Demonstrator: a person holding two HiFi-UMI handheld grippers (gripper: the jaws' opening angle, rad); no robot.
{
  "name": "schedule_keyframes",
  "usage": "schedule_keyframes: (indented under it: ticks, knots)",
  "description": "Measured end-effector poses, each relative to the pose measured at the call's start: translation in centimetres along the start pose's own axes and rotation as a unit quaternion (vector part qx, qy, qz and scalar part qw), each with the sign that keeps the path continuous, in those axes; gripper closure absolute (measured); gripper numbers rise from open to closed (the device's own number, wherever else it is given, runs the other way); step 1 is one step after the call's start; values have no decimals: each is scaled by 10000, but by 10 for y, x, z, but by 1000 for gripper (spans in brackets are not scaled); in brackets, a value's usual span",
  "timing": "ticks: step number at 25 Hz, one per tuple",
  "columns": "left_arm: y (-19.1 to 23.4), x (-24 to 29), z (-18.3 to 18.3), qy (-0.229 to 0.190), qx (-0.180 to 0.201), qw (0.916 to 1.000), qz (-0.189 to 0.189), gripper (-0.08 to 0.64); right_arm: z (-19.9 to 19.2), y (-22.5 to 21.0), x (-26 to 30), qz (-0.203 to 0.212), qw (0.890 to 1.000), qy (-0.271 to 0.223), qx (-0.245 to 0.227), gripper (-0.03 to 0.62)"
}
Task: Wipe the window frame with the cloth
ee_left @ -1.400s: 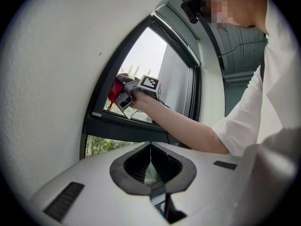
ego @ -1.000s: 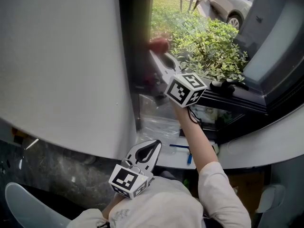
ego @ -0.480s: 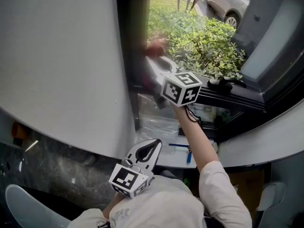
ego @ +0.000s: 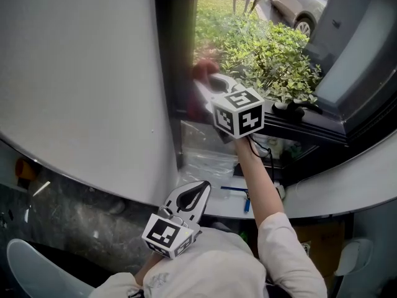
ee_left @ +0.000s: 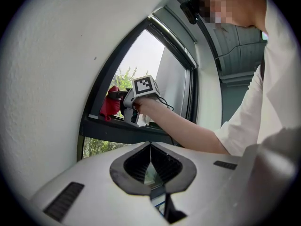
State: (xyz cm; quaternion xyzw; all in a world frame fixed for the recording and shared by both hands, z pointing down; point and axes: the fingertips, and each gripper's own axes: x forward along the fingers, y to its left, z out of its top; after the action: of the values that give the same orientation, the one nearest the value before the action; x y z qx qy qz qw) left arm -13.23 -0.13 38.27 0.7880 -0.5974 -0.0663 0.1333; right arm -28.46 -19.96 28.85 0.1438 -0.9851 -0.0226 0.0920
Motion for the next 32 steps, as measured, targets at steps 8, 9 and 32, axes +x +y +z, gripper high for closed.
schedule_keyframes:
  ticks: [8,9,32]
  knots:
    - [3,4,-4,26,-66,10000,11,549,-28,6,4,-568,9900,472,-1206,514]
    - [3,4,-4,24,-73,10000,8,549,-30,7,5,-645,9871,534,-1363,514]
    - [15,8,-9,167,-147,9993,285,549,-41,6,2,-1572,9690,674,-1780,508]
